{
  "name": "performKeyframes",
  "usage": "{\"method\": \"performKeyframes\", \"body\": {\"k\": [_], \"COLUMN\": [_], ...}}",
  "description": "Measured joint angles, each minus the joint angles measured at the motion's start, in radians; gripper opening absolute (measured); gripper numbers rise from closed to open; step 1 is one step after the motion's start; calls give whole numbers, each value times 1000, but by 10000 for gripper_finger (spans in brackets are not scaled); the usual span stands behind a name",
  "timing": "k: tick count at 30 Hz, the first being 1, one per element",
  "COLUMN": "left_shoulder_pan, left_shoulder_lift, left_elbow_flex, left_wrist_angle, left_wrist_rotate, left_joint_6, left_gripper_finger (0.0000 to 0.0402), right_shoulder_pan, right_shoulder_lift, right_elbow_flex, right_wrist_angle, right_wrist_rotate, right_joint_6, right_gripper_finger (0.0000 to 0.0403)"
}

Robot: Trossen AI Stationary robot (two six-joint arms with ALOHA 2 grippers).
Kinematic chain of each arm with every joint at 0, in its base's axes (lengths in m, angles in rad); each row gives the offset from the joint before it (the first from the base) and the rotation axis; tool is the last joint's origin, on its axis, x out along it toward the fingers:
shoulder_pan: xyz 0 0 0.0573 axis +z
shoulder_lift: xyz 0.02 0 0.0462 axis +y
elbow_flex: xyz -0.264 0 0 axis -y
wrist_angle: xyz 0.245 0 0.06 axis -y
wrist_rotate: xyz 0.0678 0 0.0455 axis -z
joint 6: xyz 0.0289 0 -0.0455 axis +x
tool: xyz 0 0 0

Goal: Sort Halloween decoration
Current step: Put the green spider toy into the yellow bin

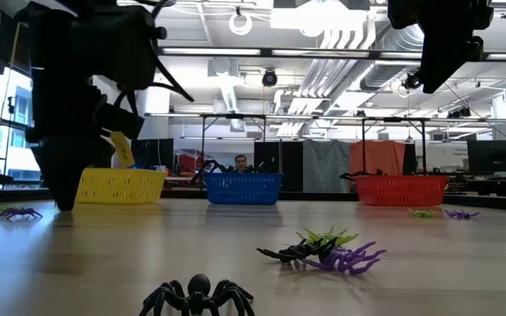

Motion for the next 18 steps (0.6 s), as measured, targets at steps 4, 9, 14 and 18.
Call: {"method": "performKeyframes", "body": {"k": [4,9,14,18], "left_shoulder_pan": [1,19,124,256], "left_shoulder_lift": [-17,-59,-127,-155], "left_elbow_flex": [89,202,229,230], "left_wrist_angle": [-141,-336,-386,-319], "left_wrist_rotate": [-51,-177,-291,-318], "left_joint_6": [5,40,140,304], "left_gripper_finger": [6,7,7,7], "right_shoulder_pan": [0,0,0,0], "right_shoulder_lift": [0,0,0,0], "right_elbow_flex": [0,0,0,0], "right_wrist_angle": [0,0,0,0], "right_wrist_rotate": [0,0,0,0], "right_joint_6": [0,0,0,0], "right_gripper_finger": [130,130,130,130]}}
